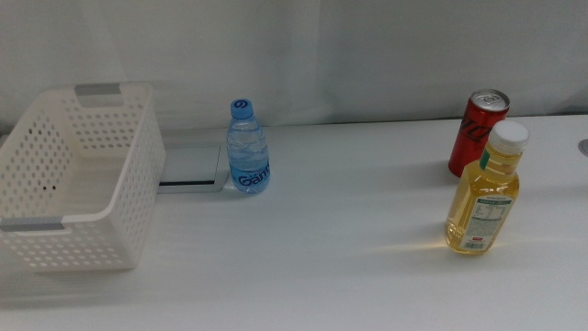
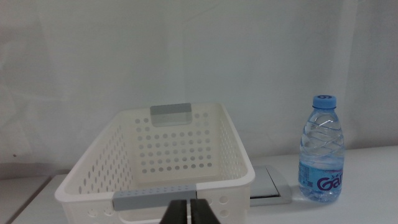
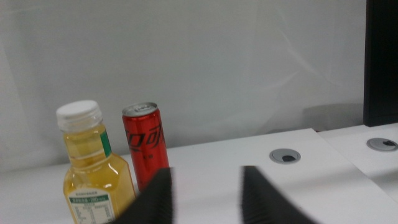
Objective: Use arms to grab the bottles and put them into the dustbin to the left of the table.
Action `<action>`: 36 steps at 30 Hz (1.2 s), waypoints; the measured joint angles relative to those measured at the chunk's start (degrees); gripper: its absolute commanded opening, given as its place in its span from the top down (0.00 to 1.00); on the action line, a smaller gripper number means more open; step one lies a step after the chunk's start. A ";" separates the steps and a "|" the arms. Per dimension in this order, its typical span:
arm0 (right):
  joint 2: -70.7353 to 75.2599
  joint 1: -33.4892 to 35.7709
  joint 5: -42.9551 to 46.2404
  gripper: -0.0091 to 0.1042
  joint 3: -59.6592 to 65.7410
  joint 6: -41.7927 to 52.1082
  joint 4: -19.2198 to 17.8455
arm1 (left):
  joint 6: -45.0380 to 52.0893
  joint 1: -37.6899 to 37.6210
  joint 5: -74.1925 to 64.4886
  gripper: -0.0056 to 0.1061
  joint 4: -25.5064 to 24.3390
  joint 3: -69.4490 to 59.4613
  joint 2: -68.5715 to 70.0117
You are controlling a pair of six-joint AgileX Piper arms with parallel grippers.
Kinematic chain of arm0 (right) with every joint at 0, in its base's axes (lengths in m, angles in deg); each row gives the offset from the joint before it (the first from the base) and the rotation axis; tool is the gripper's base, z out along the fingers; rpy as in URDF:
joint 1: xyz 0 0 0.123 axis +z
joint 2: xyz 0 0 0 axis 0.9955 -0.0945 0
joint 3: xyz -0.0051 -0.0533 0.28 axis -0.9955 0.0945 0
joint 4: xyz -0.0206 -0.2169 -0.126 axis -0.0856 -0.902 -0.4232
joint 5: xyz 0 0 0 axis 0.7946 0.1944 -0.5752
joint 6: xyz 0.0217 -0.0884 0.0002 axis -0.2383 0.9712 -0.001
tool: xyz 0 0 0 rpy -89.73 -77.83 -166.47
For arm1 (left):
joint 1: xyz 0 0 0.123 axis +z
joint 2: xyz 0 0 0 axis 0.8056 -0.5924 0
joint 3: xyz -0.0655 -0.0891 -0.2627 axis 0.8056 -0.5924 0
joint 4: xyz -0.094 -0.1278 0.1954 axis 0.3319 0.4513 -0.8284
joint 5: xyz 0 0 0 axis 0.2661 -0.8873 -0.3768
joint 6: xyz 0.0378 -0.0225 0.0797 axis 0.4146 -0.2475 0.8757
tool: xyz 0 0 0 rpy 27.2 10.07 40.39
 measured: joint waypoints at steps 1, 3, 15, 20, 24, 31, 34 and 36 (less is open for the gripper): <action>0.00 0.00 -0.09 0.87 0.00 0.00 0.00 | 0.00 0.00 0.00 0.98 0.00 0.00 0.00; 0.00 0.00 -0.58 0.94 0.00 0.00 0.31 | 0.00 0.00 0.00 0.98 0.00 0.00 0.00; 0.00 0.00 -0.83 0.94 0.00 0.00 1.17 | -4.37 0.00 1.20 0.98 0.00 0.00 0.00; 0.00 0.00 -0.87 0.94 0.00 -0.20 1.17 | -4.80 0.00 1.20 0.98 0.00 0.00 0.00; 0.00 0.00 -1.01 0.94 0.00 -0.20 1.17 | -5.28 0.00 1.20 0.97 0.00 0.00 0.00; 0.00 0.00 0.83 0.16 0.00 -0.20 3.23 | -14.25 0.00 2.14 0.12 0.00 0.00 0.00; 0.00 0.00 2.00 0.01 0.00 -0.10 4.02 | -18.23 0.00 2.34 0.13 0.11 0.00 0.00; 0.00 0.00 2.22 0.01 0.00 -0.10 4.72 | -19.46 0.00 2.34 0.13 0.11 0.00 0.00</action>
